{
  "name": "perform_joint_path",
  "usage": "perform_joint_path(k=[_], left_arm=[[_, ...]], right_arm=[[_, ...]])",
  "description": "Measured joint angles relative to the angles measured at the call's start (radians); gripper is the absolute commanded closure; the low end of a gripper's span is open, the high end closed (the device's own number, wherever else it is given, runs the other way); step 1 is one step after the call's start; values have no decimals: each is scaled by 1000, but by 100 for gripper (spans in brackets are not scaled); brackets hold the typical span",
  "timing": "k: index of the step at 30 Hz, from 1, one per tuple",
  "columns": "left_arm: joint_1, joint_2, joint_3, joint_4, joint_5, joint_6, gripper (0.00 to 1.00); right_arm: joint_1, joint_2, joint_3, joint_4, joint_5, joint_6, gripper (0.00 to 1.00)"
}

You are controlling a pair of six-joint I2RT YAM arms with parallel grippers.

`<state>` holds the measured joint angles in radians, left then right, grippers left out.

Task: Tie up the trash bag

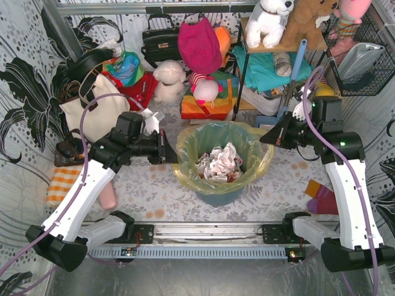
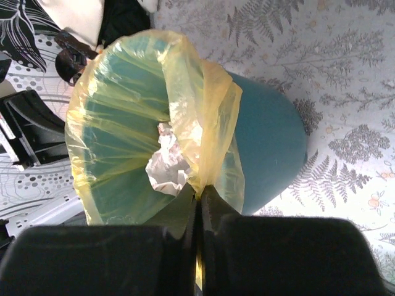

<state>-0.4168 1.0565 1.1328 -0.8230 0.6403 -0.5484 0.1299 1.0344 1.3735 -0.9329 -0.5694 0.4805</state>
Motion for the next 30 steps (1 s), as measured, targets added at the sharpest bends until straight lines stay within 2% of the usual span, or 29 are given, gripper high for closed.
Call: perform_joint_path(k=[9, 15, 23, 30], left_arm=[[14, 15, 72, 53, 102, -19, 95], [53, 52, 72, 158, 144, -53, 97], [85, 155, 96, 252, 76, -49, 97], [92, 231, 100, 290, -43, -11, 96]], right_arm=[[0, 35, 69, 27, -24, 23, 100], [0, 43, 62, 131, -71, 81, 100], [0, 39, 28, 243, -13, 109, 100], [0, 21, -131, 318, 127, 111, 100]])
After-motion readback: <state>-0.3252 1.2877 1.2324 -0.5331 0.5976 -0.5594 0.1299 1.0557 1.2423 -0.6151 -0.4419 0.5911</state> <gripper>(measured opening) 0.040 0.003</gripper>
